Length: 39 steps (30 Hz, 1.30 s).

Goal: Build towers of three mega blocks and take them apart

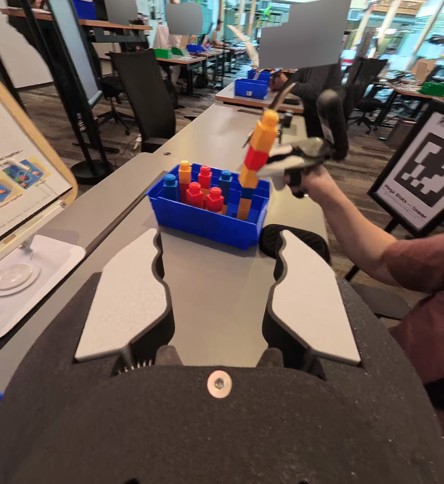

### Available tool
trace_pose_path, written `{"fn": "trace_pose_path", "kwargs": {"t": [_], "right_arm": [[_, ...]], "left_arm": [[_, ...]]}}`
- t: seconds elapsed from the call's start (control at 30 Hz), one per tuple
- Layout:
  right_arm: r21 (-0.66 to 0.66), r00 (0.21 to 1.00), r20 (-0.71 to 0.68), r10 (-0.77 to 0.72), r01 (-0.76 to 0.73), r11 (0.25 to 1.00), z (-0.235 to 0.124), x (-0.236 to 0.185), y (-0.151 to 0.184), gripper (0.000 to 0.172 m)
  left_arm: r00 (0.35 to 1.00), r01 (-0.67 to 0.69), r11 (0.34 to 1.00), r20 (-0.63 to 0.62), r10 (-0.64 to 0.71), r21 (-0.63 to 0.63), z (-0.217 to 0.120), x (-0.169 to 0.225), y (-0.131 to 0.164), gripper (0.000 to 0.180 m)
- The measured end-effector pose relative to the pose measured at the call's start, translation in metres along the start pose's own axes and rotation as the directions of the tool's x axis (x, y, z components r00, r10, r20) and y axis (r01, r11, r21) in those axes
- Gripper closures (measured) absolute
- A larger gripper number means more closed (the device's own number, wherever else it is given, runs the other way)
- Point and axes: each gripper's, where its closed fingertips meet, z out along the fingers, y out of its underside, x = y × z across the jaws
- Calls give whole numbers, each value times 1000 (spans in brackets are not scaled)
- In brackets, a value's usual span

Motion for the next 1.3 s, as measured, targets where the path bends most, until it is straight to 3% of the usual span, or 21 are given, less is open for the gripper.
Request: {"fn": "trace_pose_path", "kwargs": {"t": [0.1,0.17,0.3,0.4,0.57,0.93,1.3], "right_arm": [[-128,995,-38,97,-101,987,20,12,71,137],[-176,991,-60,123,-132,976,29,14,97,137],[-239,987,-100,124,-145,960,40,17,114,136],[-270,984,-112,137,-162,949,44,17,121,136],[-323,983,-111,148,-177,930,52,16,128,136],[-419,984,-81,157,-177,891,64,7,134,136],[-520,980,-113,163,-198,831,62,3,142,136]], "left_arm": [[991,-17,1000,130,15,17,3,-17,-3,97],[970,-42,998,242,31,41,5,-30,-6,97],[875,-85,996,481,61,28,2,-59,-4,97],[803,-79,997,593,57,11,0,-77,2,99],[807,-23,997,590,-27,76,2,-83,4,99],[750,-44,999,661,18,23,-11,-90,7,101],[801,-13,999,598,-16,44,-10,-79,5,101]]}}
